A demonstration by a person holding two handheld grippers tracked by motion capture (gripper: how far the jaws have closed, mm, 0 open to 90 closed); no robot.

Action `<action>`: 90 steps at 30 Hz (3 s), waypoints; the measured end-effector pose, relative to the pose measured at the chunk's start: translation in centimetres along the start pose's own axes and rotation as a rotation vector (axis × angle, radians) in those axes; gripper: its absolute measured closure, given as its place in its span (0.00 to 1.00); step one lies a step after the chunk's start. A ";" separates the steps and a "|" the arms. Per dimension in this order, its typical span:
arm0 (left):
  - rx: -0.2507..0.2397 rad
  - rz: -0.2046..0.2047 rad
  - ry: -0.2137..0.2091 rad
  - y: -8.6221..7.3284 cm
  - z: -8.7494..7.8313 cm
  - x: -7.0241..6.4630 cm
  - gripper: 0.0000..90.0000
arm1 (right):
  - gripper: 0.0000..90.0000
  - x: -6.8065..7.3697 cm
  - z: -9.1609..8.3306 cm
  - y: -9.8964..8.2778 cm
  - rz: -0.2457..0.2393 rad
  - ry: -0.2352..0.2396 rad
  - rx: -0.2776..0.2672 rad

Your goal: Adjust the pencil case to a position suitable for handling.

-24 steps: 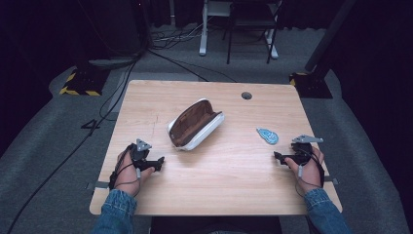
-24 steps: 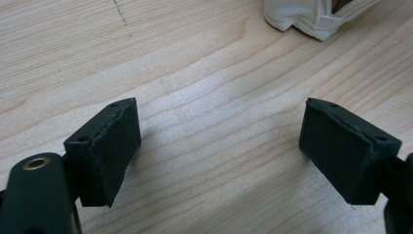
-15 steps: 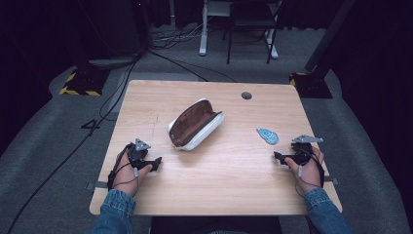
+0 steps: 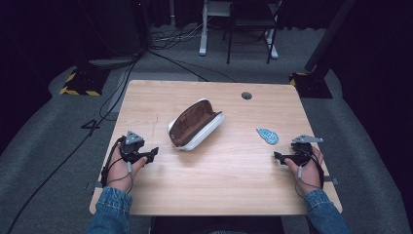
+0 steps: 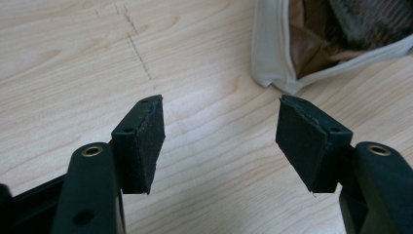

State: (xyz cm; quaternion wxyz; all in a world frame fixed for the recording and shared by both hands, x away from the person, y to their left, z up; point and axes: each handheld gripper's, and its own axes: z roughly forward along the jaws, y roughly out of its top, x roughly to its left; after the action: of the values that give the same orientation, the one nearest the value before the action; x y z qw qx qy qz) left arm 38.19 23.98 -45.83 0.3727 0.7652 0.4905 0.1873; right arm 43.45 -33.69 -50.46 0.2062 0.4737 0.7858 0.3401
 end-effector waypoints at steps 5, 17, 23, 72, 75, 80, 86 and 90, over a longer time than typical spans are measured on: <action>-0.032 -0.005 -0.003 0.6 -0.3 -0.3 0.40 | 0.11 0.0 0.0 0.0 -0.001 0.000 0.000; -0.087 -0.009 -0.026 2.1 0.3 -1.0 0.40 | 0.11 0.0 0.0 0.0 0.000 0.000 0.000; -0.107 -0.010 -0.042 3.0 0.8 -1.4 0.40 | 0.11 0.0 0.0 0.0 -0.001 0.000 0.000; -0.083 -0.082 -0.083 5.3 9.9 -2.0 0.55 | 0.11 0.0 0.0 0.0 -0.001 0.000 -0.001; -0.062 -0.093 -0.083 5.3 10.3 -2.2 0.64 | 0.11 0.0 0.0 0.0 -0.002 0.000 -0.002; -0.050 -0.099 -0.100 5.3 10.4 -2.2 0.82 | 0.11 0.0 0.0 0.0 -0.002 -0.001 -0.002; -0.050 -0.090 -0.117 5.2 10.4 -1.9 0.92 | 0.11 0.0 0.0 0.0 -0.002 -0.002 -0.002; -0.052 -0.093 -0.126 5.2 10.4 -1.9 0.93 | 0.11 0.0 0.0 0.0 -0.002 -0.001 -0.002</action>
State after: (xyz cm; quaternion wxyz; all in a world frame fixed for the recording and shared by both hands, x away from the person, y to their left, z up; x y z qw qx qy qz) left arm 47.34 17.04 -48.56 0.4309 0.7419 0.4960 0.1341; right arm 43.40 -33.69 -50.47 0.2077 0.4728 0.7857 0.3405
